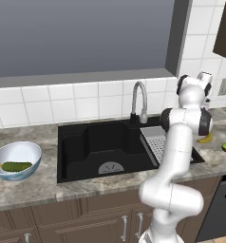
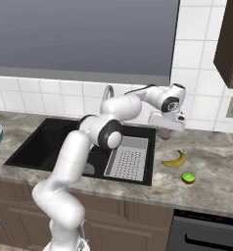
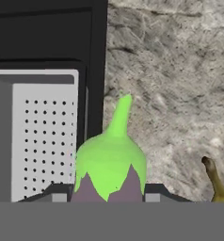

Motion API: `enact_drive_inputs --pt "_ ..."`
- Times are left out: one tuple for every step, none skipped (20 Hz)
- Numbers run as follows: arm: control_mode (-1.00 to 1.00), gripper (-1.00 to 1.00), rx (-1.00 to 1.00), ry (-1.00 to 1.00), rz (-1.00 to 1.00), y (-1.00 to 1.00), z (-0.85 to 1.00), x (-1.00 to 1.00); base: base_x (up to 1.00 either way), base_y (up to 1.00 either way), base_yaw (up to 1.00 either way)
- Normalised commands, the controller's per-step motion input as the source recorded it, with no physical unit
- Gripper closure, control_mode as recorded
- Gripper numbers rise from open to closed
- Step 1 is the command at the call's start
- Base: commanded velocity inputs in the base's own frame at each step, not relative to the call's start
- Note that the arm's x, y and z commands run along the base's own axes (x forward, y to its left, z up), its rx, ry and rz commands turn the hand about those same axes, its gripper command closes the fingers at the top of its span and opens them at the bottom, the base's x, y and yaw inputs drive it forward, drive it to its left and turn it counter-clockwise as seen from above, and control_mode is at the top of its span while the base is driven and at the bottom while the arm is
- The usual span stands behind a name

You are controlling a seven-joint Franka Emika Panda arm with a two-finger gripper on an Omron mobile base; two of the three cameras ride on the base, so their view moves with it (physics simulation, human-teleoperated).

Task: There is a mixed pile of frozen fruits and vegetables on the counter. Locate all the frozen vegetables and place the items in a bowl on the counter. Take all the frozen fruits and defrost them in a running sink.

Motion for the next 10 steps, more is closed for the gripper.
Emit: enact_drive_inputs --pt "-1.00 1.00 -0.01 0.00 0.00 0.41 0.18 -0.08 0.00 0.00 0.00" --pt "-1.00 1.00 -0.01 0.00 0.00 0.41 0.21 -0.11 0.00 0.00 0.00" --pt "-1.00 1.00 -0.01 0.00 0.00 0.40 0.22 -0.12 0.00 0.00 0.00" --pt "-1.00 1.00 -0.01 0.00 0.00 0.40 0.21 -0.14 0.00 0.00 0.00" --pt "-1.00 1.00 -0.01 0.00 0.00 0.40 0.21 -0.15 0.00 0.00 0.00" --pt "-1.00 1.00 -0.01 0.00 0.00 0.40 0.22 -0.15 0.00 0.00 0.00" --pt "-1.00 1.00 -0.01 0.00 0.00 0.38 0.23 -0.17 0.00 0.00 0.00" --pt "-1.00 1.00 -0.01 0.00 0.00 0.36 0.25 -0.19 0.00 0.00 0.00" --pt "-1.00 1.00 -0.01 0.00 0.00 0.36 0.22 -0.20 0.00 0.00 0.00" --pt "-1.00 1.00 -0.01 0.00 0.00 0.36 0.22 -0.20 0.00 0.00 0.00"
